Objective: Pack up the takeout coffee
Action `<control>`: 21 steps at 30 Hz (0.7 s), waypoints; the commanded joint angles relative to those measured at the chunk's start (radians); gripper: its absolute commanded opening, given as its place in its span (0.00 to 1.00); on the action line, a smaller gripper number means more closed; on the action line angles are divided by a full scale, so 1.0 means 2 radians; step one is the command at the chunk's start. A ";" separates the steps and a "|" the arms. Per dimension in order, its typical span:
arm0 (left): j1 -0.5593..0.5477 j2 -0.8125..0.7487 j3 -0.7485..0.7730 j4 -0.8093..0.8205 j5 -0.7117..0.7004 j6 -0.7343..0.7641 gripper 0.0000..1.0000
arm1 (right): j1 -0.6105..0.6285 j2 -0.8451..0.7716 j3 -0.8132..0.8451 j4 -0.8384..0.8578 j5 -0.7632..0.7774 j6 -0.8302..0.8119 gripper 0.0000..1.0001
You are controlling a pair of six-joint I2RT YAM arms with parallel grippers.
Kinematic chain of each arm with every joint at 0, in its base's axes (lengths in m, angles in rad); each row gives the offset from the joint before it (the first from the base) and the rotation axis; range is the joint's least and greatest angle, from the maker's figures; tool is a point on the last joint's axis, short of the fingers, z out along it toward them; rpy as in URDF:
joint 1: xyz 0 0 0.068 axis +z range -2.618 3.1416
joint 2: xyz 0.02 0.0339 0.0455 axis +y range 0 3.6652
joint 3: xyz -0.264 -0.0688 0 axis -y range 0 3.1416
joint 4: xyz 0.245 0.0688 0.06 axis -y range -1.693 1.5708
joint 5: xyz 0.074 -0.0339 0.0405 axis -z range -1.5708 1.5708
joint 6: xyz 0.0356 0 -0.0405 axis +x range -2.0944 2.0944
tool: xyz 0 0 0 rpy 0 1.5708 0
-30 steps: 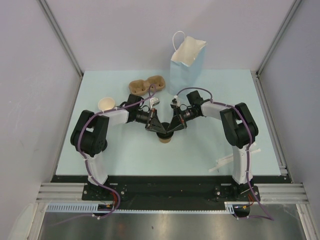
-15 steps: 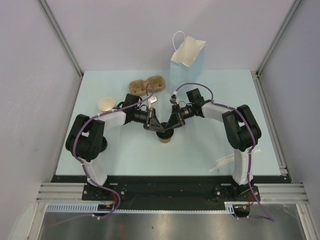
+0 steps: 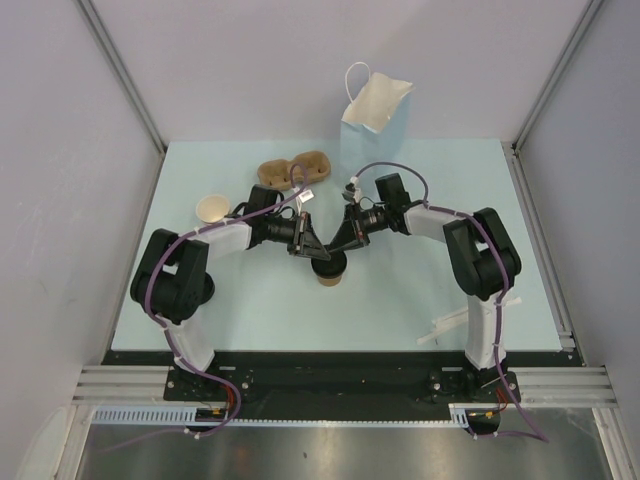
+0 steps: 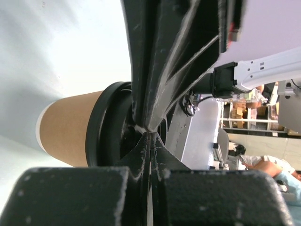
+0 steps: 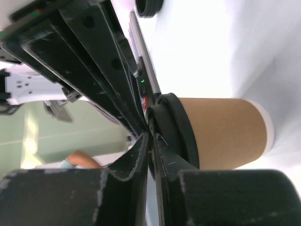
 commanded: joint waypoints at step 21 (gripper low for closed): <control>0.005 0.063 -0.021 -0.044 -0.090 0.059 0.00 | -0.011 0.086 0.000 -0.111 0.092 -0.105 0.11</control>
